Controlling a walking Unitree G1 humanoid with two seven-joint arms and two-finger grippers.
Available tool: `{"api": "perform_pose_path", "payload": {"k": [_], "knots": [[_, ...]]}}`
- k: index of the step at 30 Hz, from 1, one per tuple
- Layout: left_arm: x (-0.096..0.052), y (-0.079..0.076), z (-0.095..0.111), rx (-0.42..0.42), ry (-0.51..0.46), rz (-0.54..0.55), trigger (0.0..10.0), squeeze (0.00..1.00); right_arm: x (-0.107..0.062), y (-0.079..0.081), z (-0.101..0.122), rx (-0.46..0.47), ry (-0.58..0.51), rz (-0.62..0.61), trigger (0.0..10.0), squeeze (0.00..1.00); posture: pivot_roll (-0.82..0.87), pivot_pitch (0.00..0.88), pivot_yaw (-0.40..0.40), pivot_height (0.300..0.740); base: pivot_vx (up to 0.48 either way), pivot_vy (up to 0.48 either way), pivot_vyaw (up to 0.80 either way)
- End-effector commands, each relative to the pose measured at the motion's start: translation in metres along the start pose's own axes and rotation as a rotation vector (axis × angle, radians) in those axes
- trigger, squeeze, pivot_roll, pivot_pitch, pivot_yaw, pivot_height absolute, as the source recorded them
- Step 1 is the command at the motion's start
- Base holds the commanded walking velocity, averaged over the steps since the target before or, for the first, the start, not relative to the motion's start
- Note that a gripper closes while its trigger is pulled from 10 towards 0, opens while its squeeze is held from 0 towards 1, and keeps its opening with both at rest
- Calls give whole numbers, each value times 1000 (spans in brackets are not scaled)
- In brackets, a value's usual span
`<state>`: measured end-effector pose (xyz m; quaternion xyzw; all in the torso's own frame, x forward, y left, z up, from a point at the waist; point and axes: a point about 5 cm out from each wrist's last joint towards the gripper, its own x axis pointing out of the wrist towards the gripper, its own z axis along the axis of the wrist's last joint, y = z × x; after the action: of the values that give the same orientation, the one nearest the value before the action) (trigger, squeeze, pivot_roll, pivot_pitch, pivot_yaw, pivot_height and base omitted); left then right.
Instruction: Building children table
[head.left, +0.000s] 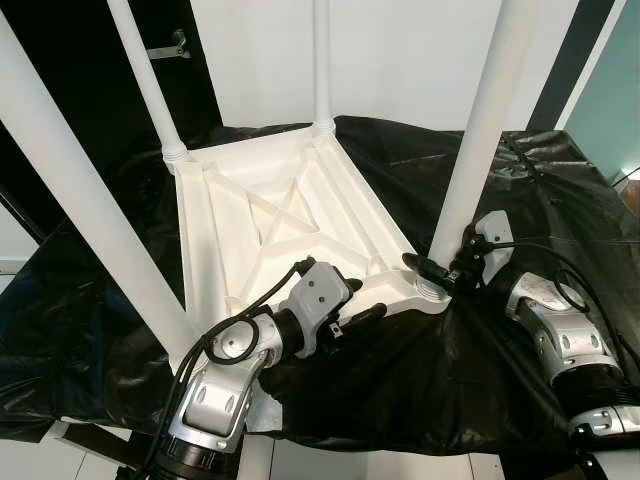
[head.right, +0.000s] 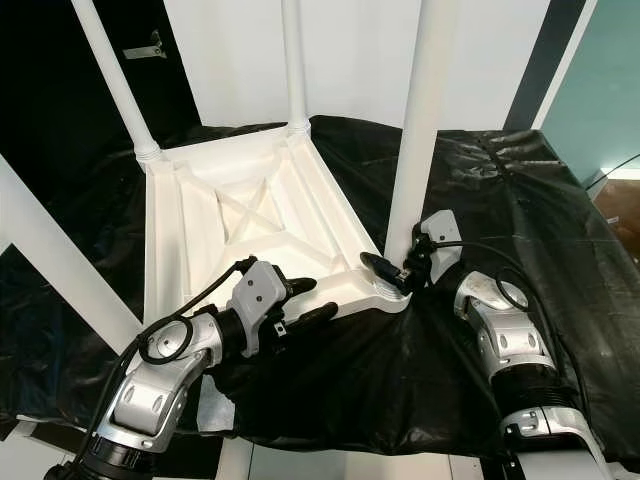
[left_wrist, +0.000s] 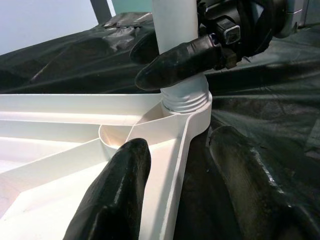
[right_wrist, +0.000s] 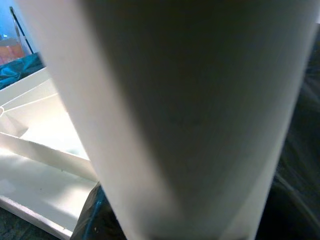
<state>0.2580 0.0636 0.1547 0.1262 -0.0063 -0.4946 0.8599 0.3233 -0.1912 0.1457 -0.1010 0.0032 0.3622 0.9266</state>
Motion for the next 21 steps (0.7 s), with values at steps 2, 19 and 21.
{"api": "perform_pose_path", "payload": {"k": [2,19,21], "knots": [[1,4,-2,2,10,85,10000,0,-1,5,-11,14,46,17,0,0,-32,0,20,740,0,0,0],[-3,2,-4,1,21,104,10000,0,8,37,-19,104,54,-504,10000,0,-21,0,6,740,0,0,0],[-5,3,-5,4,26,103,10000,0,8,44,-17,150,27,-669,10000,0,-21,0,8,740,0,0,0]]}}
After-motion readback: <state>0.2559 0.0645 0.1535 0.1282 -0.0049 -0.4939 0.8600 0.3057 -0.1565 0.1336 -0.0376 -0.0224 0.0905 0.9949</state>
